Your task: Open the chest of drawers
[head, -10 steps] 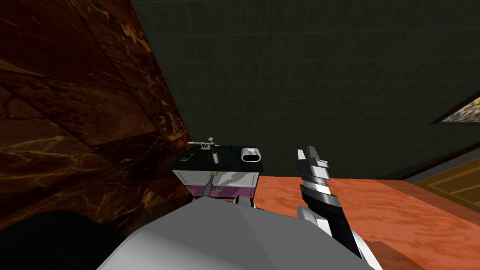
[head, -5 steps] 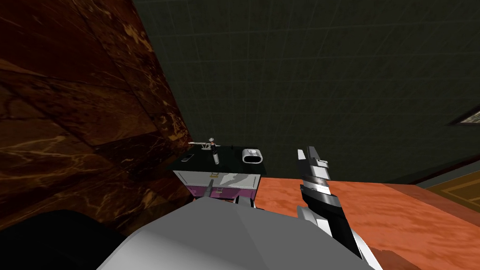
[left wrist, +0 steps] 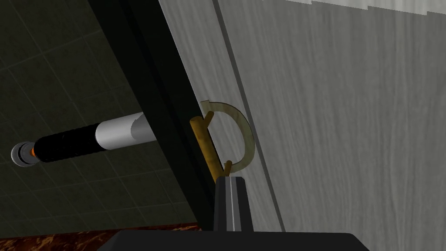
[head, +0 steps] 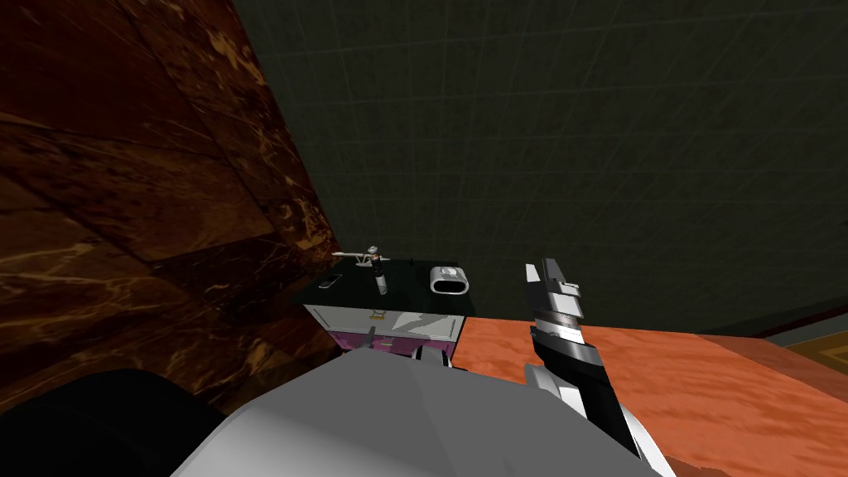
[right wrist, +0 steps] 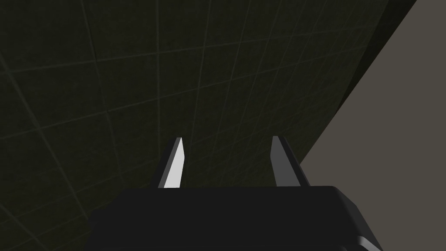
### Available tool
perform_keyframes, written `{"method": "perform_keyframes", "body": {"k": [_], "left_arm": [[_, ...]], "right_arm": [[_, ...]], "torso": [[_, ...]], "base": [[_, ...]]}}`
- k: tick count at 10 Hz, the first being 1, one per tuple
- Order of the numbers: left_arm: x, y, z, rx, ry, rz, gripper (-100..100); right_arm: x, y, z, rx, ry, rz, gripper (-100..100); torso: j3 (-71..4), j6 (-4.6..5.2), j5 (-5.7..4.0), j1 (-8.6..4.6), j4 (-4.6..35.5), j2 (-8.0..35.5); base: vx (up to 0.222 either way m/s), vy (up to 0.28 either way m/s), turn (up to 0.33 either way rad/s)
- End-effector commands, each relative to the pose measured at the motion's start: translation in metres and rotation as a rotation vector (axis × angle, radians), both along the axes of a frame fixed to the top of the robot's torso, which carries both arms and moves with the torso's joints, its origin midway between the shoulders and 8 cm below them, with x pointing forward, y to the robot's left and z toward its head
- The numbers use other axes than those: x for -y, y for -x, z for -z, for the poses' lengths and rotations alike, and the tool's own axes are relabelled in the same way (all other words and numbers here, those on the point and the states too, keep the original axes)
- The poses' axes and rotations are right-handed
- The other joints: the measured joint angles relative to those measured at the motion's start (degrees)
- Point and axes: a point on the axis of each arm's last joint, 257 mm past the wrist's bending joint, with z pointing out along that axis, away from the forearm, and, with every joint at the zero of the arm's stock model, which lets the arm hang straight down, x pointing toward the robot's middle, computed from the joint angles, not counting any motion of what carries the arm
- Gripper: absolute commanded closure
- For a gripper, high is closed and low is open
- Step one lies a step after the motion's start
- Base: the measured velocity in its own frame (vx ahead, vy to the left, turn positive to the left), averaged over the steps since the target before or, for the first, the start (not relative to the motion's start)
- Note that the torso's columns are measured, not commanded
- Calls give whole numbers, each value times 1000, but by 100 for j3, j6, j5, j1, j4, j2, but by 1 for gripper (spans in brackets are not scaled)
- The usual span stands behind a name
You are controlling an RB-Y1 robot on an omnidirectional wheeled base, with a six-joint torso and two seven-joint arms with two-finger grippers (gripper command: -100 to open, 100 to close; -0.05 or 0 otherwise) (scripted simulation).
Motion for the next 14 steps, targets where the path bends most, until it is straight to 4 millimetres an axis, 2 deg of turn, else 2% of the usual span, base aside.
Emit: {"method": "perform_keyframes", "body": {"k": [1,4,10,11,14], "left_arm": [[-19,-1,-4,-4,-48,18,-100],[-36,-5,-10,-3,-90,37,-100],[-27,-37,-19,3,-18,37,-100],[-29,-35,-19,6,-30,38,-100],[-47,-56,-25,3,-29,3,-100]], "right_arm": [[0,0,0,0,0,0,0],[0,0,0,0,0,0,0],[0,0,0,0,0,0,0],[0,0,0,0,0,0,0],[0,0,0,0,0,0,0]], "torso": [[2,-1,0,2,1,3],[-7,-2,1,2,-4,-11],[-8,-2,3,10,-4,-13],[-9,-1,2,5,-4,-16],[-4,-2,2,8,-2,-7]], "base": [[-5,-10,-10],[-13,-19,-6],[-36,-61,-18],[-9,-28,-3],[-35,-17,-107]]}}
